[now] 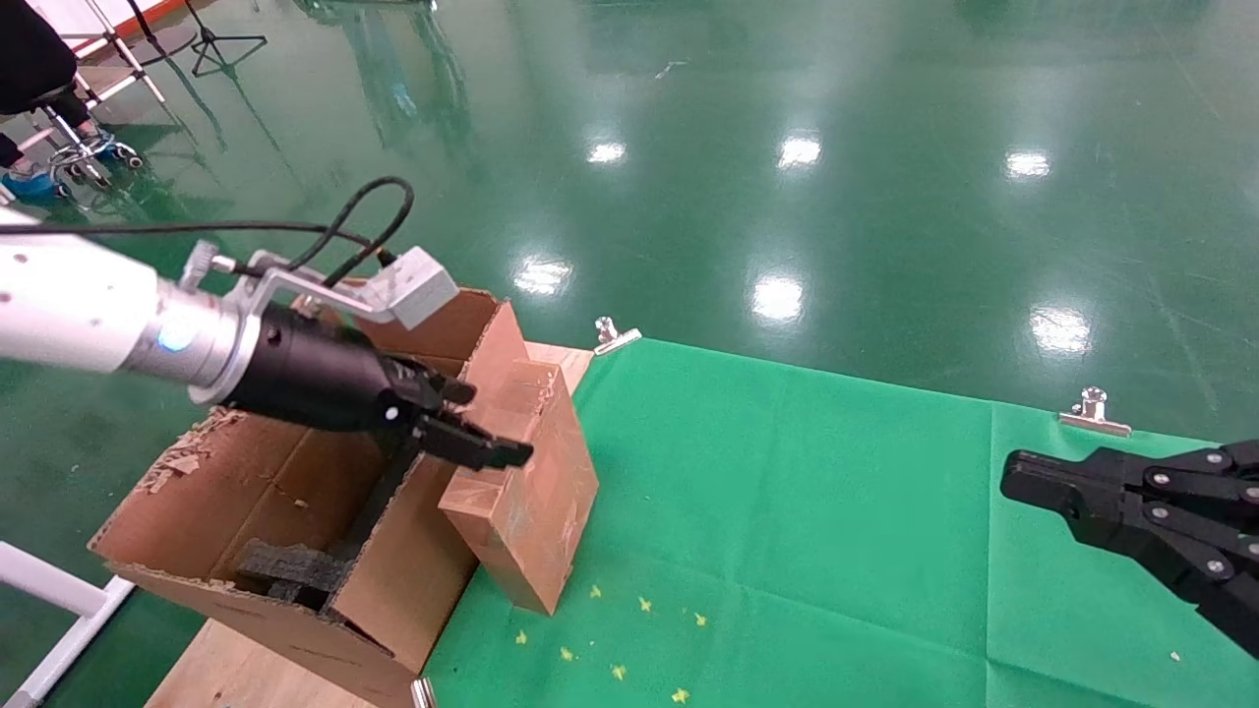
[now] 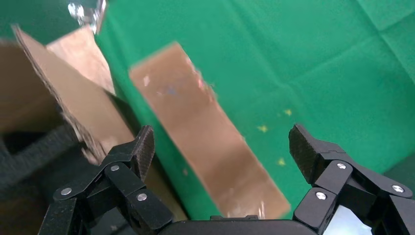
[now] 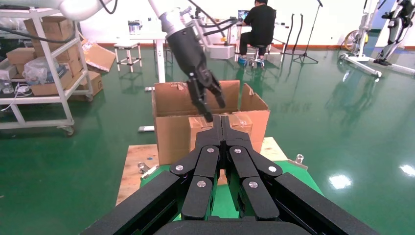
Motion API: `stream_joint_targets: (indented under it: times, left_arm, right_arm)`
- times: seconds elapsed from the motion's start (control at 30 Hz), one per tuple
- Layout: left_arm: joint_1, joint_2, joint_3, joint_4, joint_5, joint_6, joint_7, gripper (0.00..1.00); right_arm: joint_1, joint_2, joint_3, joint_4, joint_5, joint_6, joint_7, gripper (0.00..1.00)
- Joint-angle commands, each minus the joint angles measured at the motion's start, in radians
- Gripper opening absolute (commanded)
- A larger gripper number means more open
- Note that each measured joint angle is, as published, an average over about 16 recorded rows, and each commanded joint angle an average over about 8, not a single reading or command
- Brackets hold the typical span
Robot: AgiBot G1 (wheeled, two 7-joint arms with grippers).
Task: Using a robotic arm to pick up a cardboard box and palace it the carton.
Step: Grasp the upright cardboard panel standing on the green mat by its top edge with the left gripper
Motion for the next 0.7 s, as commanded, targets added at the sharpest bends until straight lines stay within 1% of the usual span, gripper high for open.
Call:
stream_joint_targets:
  times: [0.03, 0.27, 0.4, 0.5, 0.7]
  left_arm:
    - [-0.026, 0.022, 0.014, 0.010, 0.037, 0.007, -0.017, 1.00]
    - [-0.034, 0.032, 0.014, 0.013, 0.046, 0.002, -0.017, 1.00]
    - [-0.040, 0.043, 0.023, 0.026, 0.060, 0.005, -0.038, 1.00]
    - [-0.056, 0.064, 0.040, 0.043, 0.094, 0.014, -0.080, 1.00]
    - [-0.105, 0.118, 0.096, 0.073, 0.183, 0.044, -0.195, 1.00]
  right_arm:
    - [0.000, 0.000, 0.000, 0.000, 0.000, 0.000, 0.000, 0.00]
    - [0.000, 0.000, 0.000, 0.000, 0.000, 0.000, 0.000, 0.00]
    - [0.000, 0.000, 0.000, 0.000, 0.000, 0.000, 0.000, 0.00]
    - [0.000, 0.000, 0.000, 0.000, 0.000, 0.000, 0.000, 0.00]
    - [0.000, 0.000, 0.000, 0.000, 0.000, 0.000, 0.000, 0.00]
